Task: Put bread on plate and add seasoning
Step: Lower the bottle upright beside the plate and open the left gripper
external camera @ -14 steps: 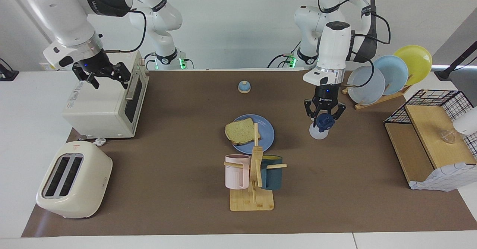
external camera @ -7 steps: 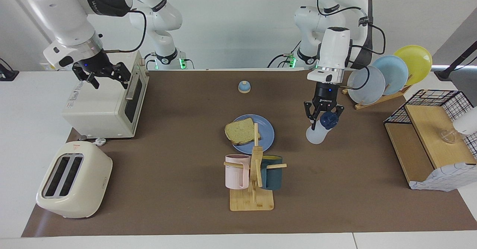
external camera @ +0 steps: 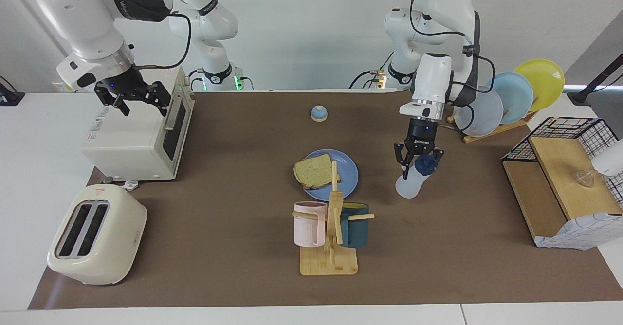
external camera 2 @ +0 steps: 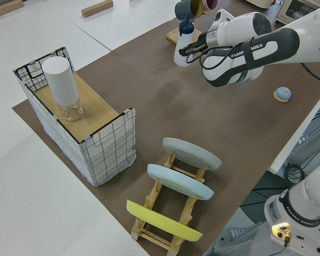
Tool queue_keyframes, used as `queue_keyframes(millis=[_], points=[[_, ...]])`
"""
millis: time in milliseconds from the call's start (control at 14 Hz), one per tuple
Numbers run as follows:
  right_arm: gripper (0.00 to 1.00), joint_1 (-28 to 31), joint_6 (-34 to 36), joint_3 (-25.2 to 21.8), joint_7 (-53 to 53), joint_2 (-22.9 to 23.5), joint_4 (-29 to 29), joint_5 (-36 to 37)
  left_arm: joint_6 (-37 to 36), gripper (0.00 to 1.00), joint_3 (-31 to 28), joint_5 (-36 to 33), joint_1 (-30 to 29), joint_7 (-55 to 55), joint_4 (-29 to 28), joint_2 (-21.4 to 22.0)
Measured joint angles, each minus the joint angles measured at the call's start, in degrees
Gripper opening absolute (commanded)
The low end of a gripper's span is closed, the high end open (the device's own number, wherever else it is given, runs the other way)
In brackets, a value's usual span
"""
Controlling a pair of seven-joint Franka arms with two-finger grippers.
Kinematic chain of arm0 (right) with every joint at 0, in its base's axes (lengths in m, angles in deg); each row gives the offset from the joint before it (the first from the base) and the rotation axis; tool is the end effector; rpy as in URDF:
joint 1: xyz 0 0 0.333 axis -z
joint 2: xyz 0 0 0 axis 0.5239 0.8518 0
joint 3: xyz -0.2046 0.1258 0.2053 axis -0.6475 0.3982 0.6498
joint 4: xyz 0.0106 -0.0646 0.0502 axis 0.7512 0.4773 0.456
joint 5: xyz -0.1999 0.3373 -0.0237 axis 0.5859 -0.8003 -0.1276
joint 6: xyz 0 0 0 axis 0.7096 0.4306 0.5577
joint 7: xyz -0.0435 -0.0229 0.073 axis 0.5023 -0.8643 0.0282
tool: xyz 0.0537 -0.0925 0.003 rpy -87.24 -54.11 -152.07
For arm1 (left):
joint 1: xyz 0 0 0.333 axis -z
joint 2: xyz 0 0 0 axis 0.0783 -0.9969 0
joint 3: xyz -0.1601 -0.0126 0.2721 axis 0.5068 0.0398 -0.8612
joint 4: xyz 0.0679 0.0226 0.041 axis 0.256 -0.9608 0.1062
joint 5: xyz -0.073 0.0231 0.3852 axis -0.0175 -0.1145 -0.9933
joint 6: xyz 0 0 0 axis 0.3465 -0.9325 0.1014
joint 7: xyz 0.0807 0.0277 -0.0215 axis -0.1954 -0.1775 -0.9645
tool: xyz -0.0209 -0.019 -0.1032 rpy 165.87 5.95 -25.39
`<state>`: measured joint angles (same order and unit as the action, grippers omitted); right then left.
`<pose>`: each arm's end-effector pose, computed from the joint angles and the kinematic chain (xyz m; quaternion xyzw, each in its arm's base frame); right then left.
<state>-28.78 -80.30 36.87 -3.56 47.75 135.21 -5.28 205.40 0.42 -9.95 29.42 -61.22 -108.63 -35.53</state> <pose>0.5426 -0.0295 0.5888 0.9993 -0.0097 -0.0331 0.0123 0.5054 -0.1508 0.3595 0.9079 -0.1072 0.3981 0.0759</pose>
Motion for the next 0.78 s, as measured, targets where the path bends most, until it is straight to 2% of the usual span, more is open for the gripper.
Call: queue_keyframes(millis=[427, 783], points=[[1.00, 0.00, 0.00, 0.00, 0.00, 0.00, 0.00, 0.00, 4.62, 0.00, -0.07, 0.00, -2.14, 0.04, 0.71, -6.01], [1.00, 0.00, 0.00, 0.00, 0.00, 0.00, 0.00, 0.00, 4.97, 0.00, -0.07, 0.00, -2.15, 0.09, 1.75, -7.93]])
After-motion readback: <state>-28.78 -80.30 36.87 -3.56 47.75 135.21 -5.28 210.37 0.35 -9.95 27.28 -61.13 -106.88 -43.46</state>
